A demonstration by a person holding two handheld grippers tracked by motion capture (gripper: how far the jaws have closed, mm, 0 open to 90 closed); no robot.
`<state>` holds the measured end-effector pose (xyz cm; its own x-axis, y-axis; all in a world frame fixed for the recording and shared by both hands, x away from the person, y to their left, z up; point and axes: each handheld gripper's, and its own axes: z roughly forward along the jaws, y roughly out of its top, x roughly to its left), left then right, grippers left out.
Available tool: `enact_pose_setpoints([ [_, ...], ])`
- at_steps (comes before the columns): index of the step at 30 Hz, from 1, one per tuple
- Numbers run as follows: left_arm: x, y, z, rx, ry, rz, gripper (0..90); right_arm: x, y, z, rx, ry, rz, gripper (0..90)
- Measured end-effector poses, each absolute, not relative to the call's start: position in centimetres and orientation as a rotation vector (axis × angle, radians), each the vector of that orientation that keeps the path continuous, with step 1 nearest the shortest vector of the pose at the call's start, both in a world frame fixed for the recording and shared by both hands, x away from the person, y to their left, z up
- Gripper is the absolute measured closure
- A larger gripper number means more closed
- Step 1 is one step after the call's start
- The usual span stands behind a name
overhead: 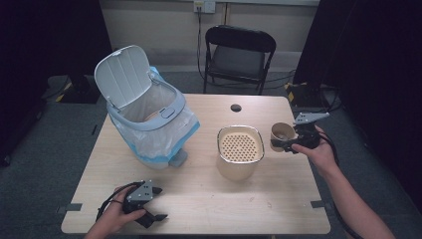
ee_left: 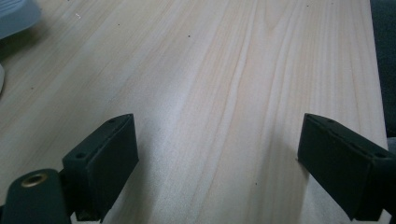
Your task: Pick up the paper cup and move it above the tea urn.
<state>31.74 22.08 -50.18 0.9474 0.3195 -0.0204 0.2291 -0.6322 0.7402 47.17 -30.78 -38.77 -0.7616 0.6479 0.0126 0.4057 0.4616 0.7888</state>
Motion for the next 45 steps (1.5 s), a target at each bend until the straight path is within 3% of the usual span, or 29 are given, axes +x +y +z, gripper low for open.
enact_pose_setpoints([
  [45,31.7,22.1,-50.2,2.282,0.386,0.148,11.4,51.4,-28.8,-35.2,0.856,2.398,1.177,26.5],
])
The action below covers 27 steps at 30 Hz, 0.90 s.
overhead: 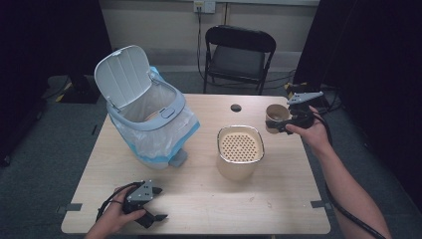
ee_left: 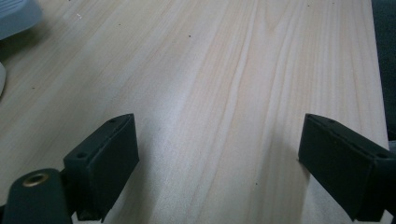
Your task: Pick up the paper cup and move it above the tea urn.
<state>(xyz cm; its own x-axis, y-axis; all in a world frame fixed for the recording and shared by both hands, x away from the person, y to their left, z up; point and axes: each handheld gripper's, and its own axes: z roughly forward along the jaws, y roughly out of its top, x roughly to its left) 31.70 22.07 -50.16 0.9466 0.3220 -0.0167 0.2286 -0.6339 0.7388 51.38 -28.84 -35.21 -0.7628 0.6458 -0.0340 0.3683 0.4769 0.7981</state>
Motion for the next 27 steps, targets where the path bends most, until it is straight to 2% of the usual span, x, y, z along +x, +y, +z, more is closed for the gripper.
enact_pose_setpoints([
  [27,31.70,22.07,-50.15,2.283,0.385,0.152,11.4,52.33,-28.41,-35.00,0.838,2.402,1.179,26.8],
])
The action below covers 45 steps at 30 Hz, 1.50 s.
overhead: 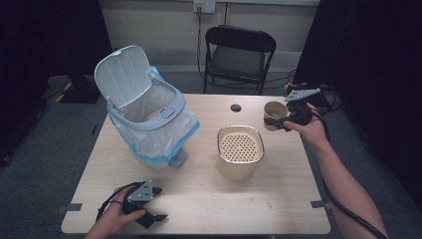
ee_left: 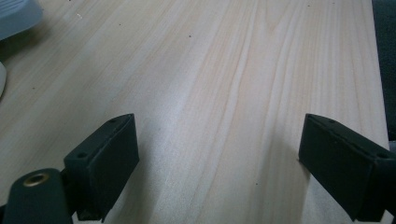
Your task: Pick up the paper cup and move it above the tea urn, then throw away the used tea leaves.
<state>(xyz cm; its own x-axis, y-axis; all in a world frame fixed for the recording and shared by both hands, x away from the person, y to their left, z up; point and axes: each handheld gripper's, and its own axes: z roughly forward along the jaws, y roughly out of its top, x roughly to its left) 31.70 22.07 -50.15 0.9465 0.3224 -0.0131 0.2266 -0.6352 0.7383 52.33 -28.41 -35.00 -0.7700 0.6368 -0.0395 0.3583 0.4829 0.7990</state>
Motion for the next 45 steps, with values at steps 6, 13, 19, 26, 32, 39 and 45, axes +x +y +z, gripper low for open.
enact_pose_setpoints([
  [6,31.7,22.1,-50.2,2.282,0.385,0.151,11.4,52.4,-28.4,-34.9,0.835,2.396,1.191,26.8],
  [13,31.7,22.1,-50.2,2.281,0.383,0.147,11.3,52.5,-28.4,-34.6,0.825,2.389,1.178,26.9],
  [19,31.7,22.1,-50.2,2.281,0.383,0.148,11.3,52.4,-28.3,-34.5,0.815,2.366,1.170,27.1],
  [26,31.7,22.1,-50.2,2.282,0.384,0.147,11.2,52.0,-27.6,-34.4,0.741,2.335,1.158,27.5],
  [32,31.7,22.1,-50.2,2.282,0.385,0.147,11.2,51.1,-26.7,-34.6,0.637,2.302,1.114,27.7],
  [39,31.7,22.1,-50.2,2.282,0.384,0.146,11.2,50.5,-26.1,-34.5,0.570,2.270,1.088,27.9],
  [45,31.7,22.1,-50.2,2.282,0.385,0.146,11.2,49.7,-25.1,-34.3,0.464,2.227,0.988,28.2],
])
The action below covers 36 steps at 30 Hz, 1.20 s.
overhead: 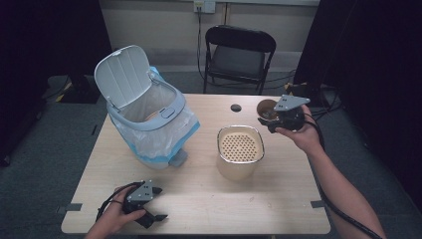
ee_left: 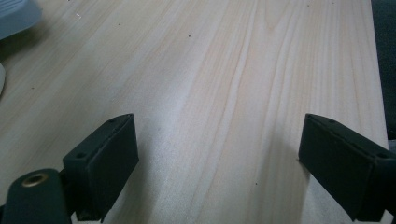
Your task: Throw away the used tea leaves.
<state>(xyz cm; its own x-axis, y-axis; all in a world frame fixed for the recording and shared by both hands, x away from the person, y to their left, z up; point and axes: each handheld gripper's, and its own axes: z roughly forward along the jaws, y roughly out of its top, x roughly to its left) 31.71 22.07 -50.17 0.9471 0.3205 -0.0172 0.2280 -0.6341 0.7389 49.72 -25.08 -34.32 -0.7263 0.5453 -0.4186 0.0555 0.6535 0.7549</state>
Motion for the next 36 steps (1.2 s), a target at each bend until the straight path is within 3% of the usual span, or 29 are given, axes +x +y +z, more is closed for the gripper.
enact_pose_setpoints([
  [36,31.7,22.1,-50.2,2.284,0.385,0.146,11.2,44.8,-19.1,-37.3,-0.375,1.804,-0.002,29.1],
])
